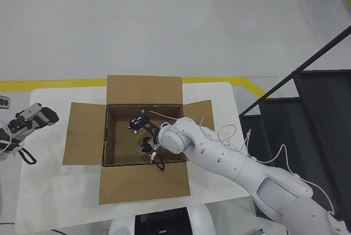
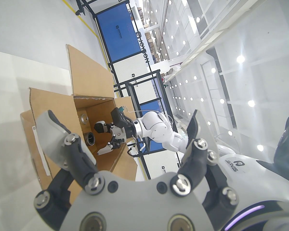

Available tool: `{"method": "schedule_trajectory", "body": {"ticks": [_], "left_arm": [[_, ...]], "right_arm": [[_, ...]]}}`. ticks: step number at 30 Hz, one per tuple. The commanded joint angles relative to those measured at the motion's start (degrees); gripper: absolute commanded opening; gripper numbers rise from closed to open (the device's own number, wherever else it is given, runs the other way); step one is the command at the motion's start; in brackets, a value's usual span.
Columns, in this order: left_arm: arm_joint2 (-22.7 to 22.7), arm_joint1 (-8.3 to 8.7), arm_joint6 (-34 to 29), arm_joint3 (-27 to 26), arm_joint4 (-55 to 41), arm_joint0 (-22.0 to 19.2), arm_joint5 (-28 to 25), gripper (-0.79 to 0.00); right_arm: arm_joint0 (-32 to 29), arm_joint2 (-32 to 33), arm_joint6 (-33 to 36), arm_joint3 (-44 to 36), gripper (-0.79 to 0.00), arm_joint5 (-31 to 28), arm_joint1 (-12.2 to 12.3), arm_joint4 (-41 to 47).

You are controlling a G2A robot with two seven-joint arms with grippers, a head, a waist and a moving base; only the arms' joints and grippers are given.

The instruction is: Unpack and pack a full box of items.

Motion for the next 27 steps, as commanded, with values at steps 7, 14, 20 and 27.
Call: {"method": "schedule_trajectory", "body": {"ticks": [7, 14, 20, 27], "left_arm": [[0.0, 0.0, 0.0, 0.0, 0.0, 0.0, 0.0, 0.0], [0.0, 0.0, 0.0, 0.0, 0.0, 0.0, 0.0, 0.0], [0.0, 0.0, 0.0, 0.0, 0.0, 0.0, 0.0, 0.0], [0.0, 0.0, 0.0, 0.0, 0.0, 0.0, 0.0, 0.0]], "right_arm": [[2.5, -2.0, -0.4, 5.0, 0.0, 1.4, -2.9, 0.3], [3.8, -3.0, 0.1, 8.9, -0.785, 2.8, -4.9, -0.2], [4.3, -3.2, 1.2, 10.6, -0.785, 3.8, -6.1, -0.5], [3.9, -1.7, 3.7, 7.3, -0.785, 5.1, -5.8, -2.7]]}}
